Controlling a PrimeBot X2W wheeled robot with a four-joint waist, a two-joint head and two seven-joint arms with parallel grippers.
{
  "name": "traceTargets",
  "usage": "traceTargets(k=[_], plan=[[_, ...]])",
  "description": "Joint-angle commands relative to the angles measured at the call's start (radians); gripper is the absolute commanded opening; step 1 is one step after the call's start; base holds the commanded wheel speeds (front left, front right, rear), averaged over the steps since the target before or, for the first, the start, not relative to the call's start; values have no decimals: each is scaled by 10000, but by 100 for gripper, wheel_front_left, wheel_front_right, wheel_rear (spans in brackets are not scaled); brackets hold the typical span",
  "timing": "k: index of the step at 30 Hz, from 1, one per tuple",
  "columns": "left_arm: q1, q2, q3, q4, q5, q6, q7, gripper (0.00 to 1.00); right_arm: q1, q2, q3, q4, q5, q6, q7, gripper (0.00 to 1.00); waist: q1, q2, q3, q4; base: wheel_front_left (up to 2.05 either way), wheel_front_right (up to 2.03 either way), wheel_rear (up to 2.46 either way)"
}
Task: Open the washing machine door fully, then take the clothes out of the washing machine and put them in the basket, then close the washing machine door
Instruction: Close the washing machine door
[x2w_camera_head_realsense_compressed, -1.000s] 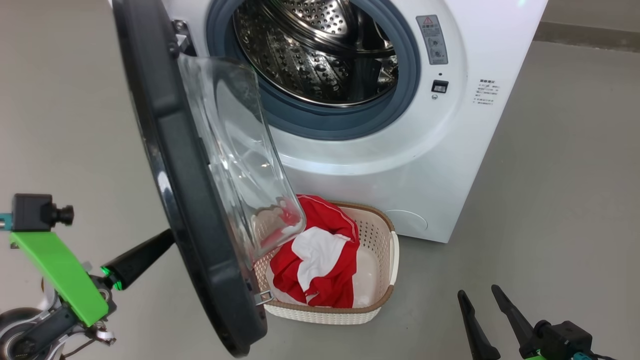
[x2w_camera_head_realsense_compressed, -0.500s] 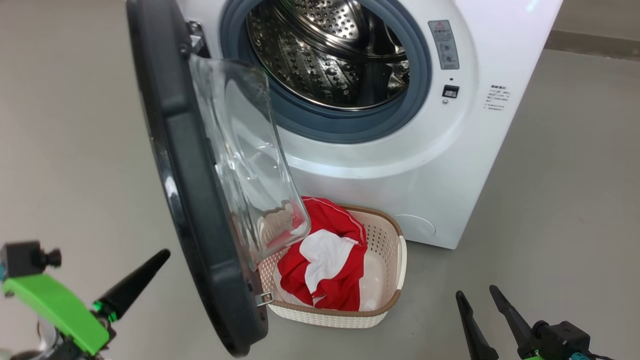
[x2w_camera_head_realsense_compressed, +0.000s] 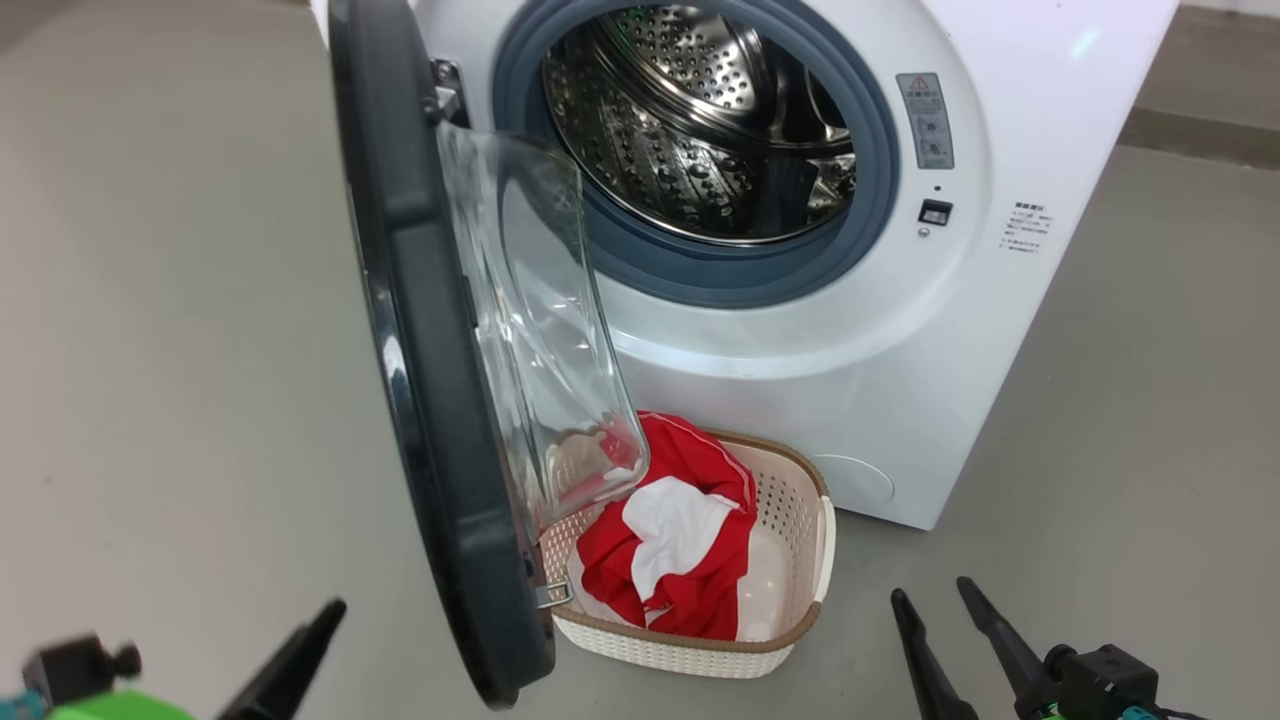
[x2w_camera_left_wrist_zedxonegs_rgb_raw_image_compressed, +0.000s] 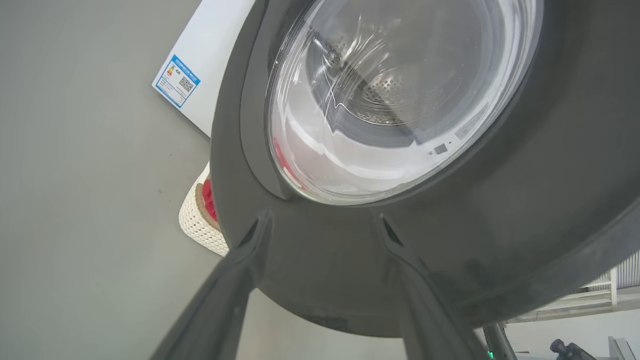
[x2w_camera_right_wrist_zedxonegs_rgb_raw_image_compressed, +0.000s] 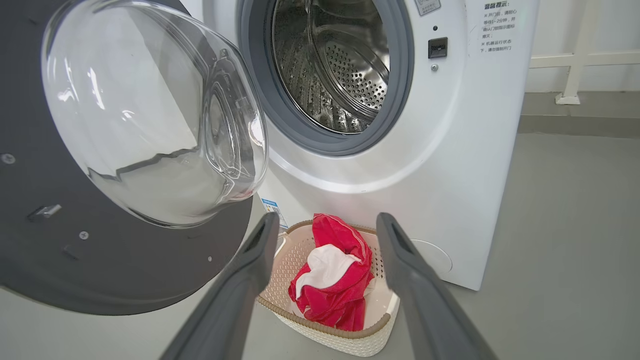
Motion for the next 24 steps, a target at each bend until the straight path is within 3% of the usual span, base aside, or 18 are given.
traceTargets(k=[1, 16, 22, 24], plan=[[-70, 150, 242, -15, 121, -65, -404, 100, -202, -83, 338, -198, 76, 65, -65, 100, 0, 0, -87, 100, 0, 0, 0], [373, -407, -724, 1956, 882, -65, -3388, 100, -200, -83, 448, -83, 123, 65, -65, 100, 0, 0, -218, 345, 0, 0, 0], [238, -504, -991, 2391, 2192, -65, -4087, 100, -206, -83, 401, -90, 105, 65, -65, 100, 0, 0, -210, 379, 0, 0, 0], [174, -676, -450, 2306, 3098, -65, -4101, 100, -223, -83, 362, -103, 103, 65, -65, 100, 0, 0, -175, 413, 0, 0, 0]])
